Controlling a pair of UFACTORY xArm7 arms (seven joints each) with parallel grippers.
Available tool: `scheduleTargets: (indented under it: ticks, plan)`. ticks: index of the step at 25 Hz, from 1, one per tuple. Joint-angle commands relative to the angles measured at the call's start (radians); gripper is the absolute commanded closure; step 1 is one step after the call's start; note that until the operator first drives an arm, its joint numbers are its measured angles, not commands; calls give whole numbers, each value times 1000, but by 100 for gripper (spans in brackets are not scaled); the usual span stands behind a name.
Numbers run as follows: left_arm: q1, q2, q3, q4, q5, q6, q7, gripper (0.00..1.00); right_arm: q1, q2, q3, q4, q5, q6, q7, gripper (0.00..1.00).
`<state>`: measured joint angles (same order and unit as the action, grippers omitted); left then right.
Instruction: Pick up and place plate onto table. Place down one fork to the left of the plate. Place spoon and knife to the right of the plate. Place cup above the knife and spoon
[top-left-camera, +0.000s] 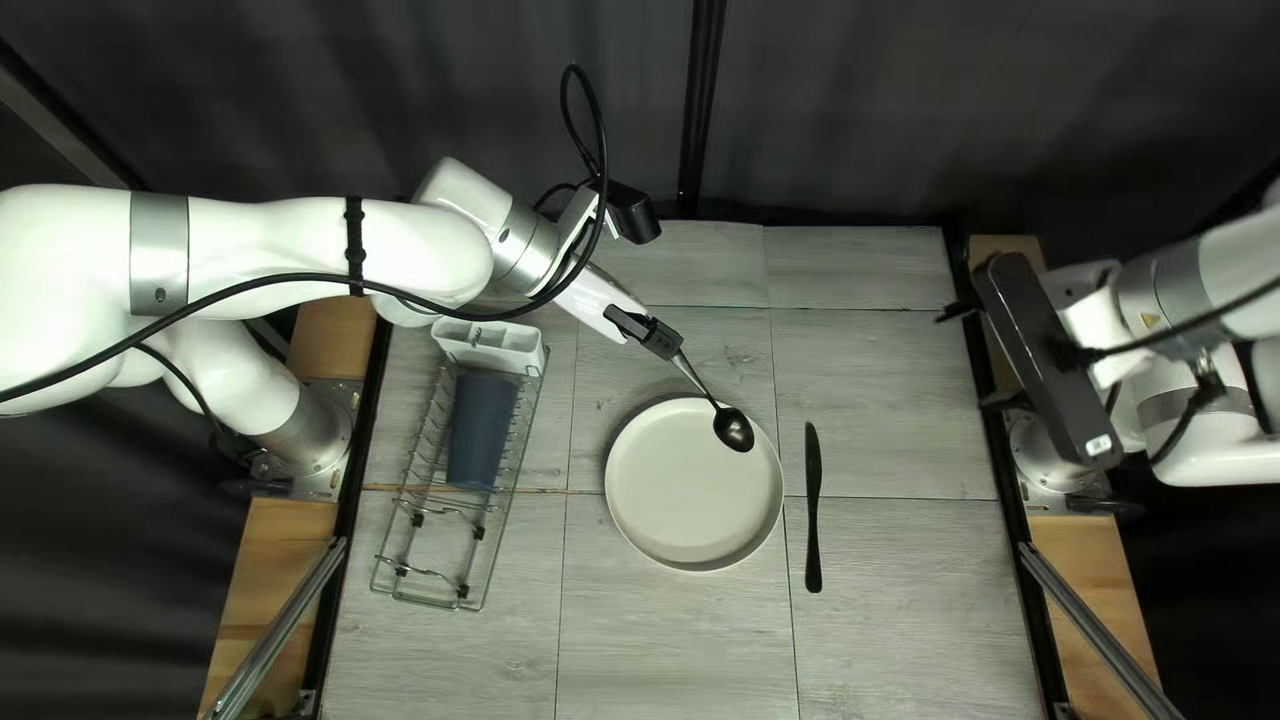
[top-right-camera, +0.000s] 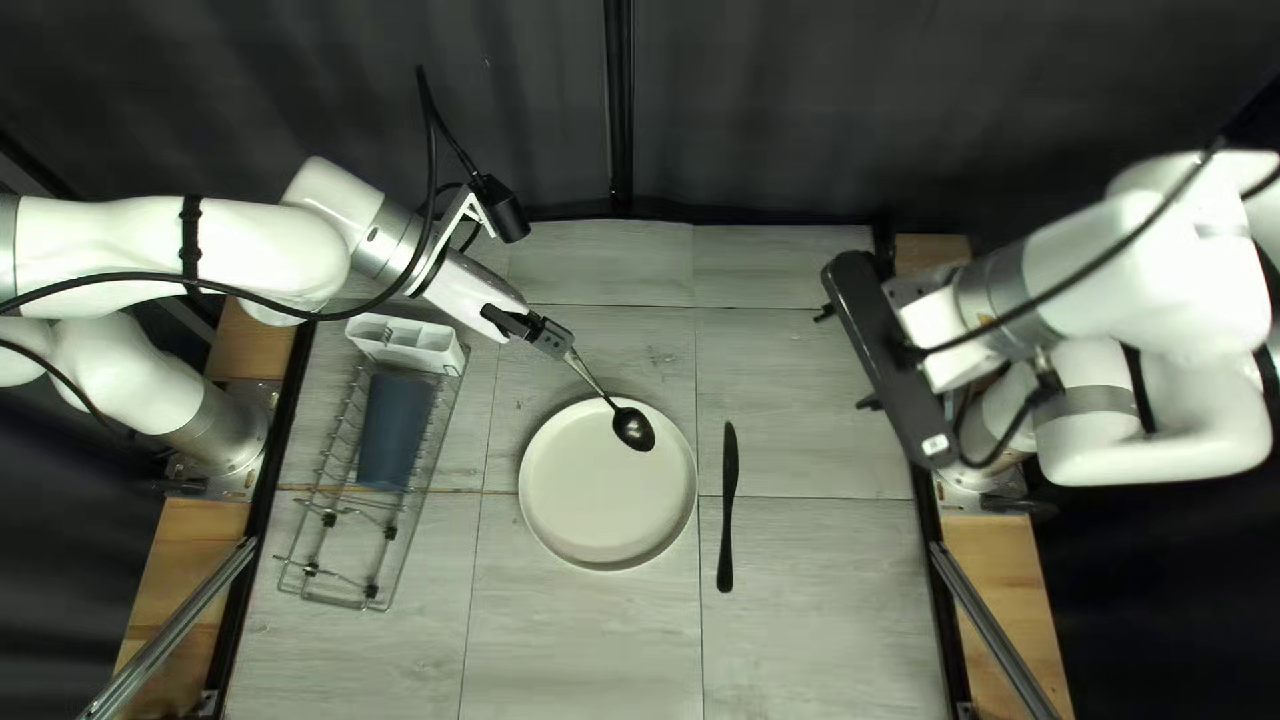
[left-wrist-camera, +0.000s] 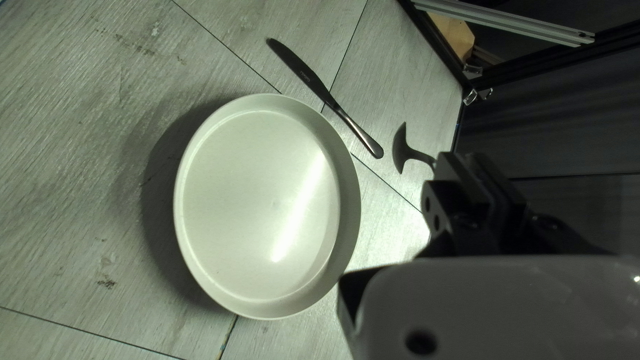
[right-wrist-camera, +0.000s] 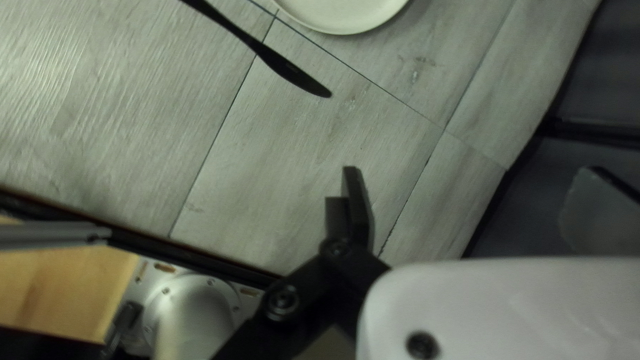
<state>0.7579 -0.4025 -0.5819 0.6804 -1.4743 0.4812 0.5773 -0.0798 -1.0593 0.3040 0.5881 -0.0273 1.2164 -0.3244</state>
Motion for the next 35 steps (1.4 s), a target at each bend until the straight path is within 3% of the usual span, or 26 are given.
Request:
scheduleTargets:
  ticks: [1, 3, 10, 13, 17, 24, 35]
  plan:
    - [0, 0, 0, 0, 0, 0, 0, 100, -66, 71, 135, -7, -6, -105, 155, 0]
    - [0, 0, 0, 0, 0, 0, 0, 100, -98, 114, 183, 8, -16, -131, 203, 0]
    - [0, 0, 0, 0, 0, 0, 0, 100, -98, 114, 183, 8, -16, -131, 203, 0]
    - [0, 0, 0, 0, 0, 0, 0, 100, -123, 169, 237, 29, -24, -162, 238, 0]
    - [0, 0, 0, 0, 0, 0, 0, 100, -235, 269, 350, 69, -36, -269, 404, 0]
    - [0, 0, 0, 0, 0, 0, 0, 100, -485, 427, 570, 201, -75, -293, 736, 0]
    - [0, 0, 0, 0, 0, 0, 0, 100, -722, 490, 793, 286, -78, -254, 1111, 0]
